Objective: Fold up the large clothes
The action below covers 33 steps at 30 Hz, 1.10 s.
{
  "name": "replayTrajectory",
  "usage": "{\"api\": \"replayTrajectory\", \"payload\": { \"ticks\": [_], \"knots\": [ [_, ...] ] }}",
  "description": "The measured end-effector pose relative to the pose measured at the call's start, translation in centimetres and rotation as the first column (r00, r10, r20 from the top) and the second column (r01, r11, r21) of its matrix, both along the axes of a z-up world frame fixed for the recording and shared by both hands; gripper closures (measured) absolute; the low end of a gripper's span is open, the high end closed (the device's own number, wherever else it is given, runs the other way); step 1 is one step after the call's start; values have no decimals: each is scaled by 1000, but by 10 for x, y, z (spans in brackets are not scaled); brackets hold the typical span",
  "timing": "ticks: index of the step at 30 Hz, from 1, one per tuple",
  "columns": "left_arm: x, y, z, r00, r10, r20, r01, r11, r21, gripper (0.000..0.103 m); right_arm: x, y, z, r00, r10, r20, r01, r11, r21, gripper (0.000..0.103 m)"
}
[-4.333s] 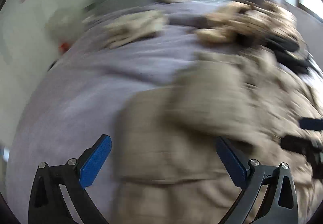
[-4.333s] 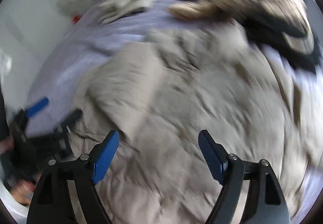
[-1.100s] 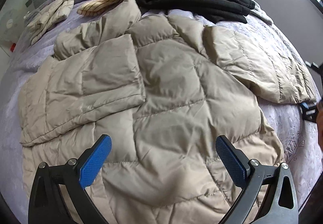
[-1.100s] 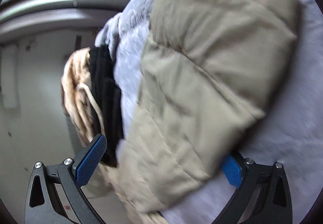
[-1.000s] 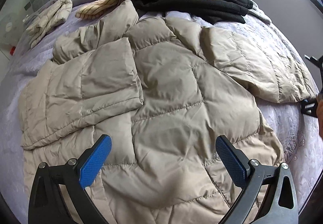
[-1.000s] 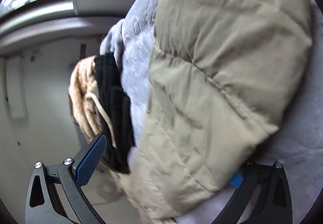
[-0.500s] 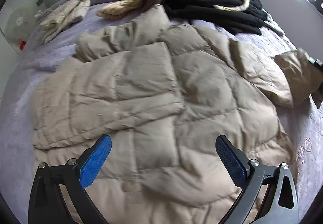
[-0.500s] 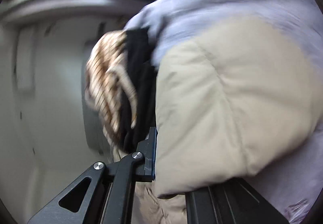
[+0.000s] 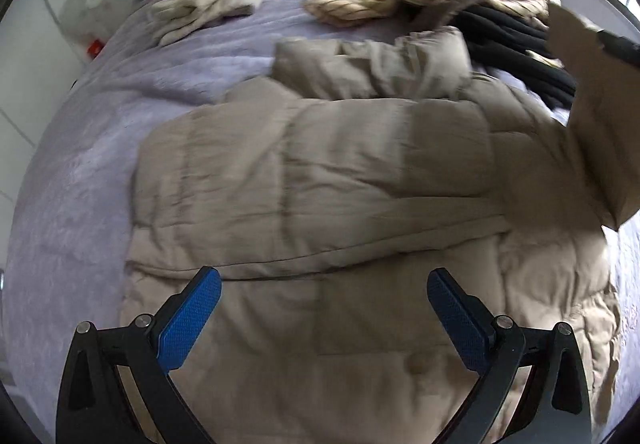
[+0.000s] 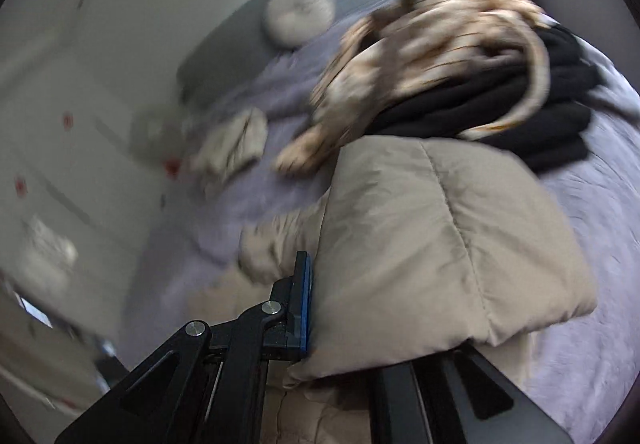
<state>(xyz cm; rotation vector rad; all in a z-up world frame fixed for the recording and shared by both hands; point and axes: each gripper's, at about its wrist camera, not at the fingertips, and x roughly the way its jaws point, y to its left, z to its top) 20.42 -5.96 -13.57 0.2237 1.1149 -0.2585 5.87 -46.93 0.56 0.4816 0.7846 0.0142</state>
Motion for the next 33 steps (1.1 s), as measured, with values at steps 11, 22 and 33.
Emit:
{"api": "replayTrajectory", "payload": {
  "ticks": [11, 22, 33],
  "knots": [
    [14, 51, -6, 997, 77, -1, -77, 997, -7, 0, 33, 104, -98, 963, 60, -264, -120, 968, -220, 96],
    [16, 62, -6, 997, 82, -13, -82, 996, -24, 0, 17, 93, -111, 940, 23, -339, -56, 995, -88, 30],
    [25, 60, -6, 996, 87, -22, -88, 994, -58, 0, -37, -2, -88, 943, -225, -244, 282, 931, 232, 31]
  ]
}}
